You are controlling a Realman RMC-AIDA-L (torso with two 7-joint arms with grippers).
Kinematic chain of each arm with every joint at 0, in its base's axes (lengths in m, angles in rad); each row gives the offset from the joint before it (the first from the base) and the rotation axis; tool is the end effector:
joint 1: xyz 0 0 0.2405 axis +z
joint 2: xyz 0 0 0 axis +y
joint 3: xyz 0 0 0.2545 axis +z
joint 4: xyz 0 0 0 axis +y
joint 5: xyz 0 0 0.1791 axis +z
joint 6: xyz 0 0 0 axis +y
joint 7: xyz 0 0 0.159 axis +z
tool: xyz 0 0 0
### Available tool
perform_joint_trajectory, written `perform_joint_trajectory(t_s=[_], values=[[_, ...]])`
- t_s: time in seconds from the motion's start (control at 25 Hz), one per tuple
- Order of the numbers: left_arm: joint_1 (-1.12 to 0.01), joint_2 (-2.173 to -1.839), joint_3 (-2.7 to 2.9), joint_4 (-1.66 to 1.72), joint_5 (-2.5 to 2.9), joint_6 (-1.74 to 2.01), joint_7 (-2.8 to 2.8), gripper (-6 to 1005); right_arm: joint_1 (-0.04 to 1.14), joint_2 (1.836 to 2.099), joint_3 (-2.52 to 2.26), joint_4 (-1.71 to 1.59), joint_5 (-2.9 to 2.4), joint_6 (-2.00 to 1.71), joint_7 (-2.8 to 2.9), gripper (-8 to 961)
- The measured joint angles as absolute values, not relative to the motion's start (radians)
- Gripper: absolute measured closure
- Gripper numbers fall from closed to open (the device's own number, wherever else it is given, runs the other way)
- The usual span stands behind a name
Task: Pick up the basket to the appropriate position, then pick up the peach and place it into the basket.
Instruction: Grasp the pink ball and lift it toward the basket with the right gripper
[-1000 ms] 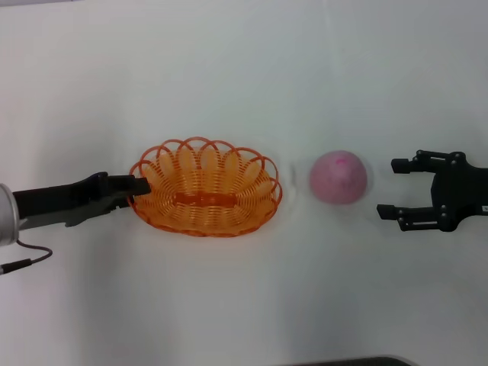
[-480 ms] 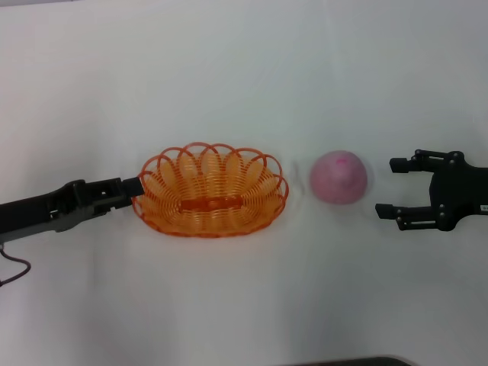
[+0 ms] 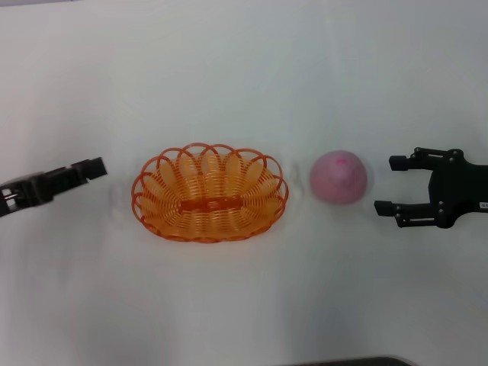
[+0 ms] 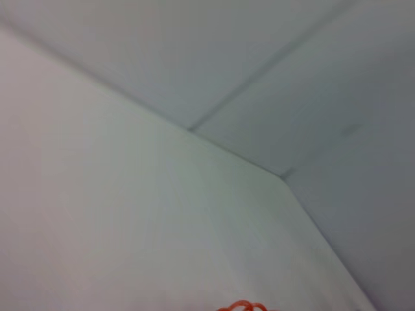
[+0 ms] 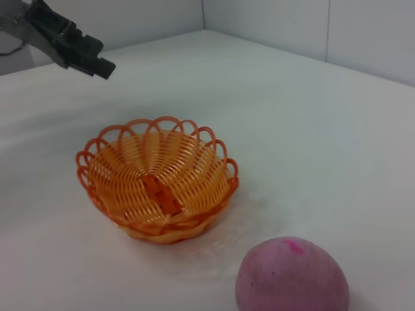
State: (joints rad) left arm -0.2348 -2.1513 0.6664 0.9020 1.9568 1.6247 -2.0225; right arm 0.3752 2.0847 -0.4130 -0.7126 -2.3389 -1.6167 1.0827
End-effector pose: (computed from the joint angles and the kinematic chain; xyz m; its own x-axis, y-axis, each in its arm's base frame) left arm -0.2823 0.2479 0.0048 0.2561 0.7725 0.5811 0.9059 -0.4016 0.1346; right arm 0.3185 0.2503 -0.0009 0.8917 -0.3177 -0.3223 -0.4133 -0.8619 -0.2938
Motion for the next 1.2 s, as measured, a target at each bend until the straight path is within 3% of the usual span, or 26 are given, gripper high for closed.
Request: perform_joint_trajectory(t_s=[0.36,0.76,1.2], values=[[-0.251,-2.162,0.697,0.88,1.963,1.691,-1.506,524,0.377,2.085,-0.388,-0.704,-2.337,-1.617,1.08,84],[-0.209,-2.166,0.718,0.84,1.986,1.72,-1.138,107,0.368,2.085,-0.387,-0.688,-2.291,-1.628,1.082,84],[-0.198,-2.172,0.731,0.805,2.067,1.723,-1.079,111,0.358,2.085,-0.388,-0.687,-2.29,-1.643,1.061,83]])
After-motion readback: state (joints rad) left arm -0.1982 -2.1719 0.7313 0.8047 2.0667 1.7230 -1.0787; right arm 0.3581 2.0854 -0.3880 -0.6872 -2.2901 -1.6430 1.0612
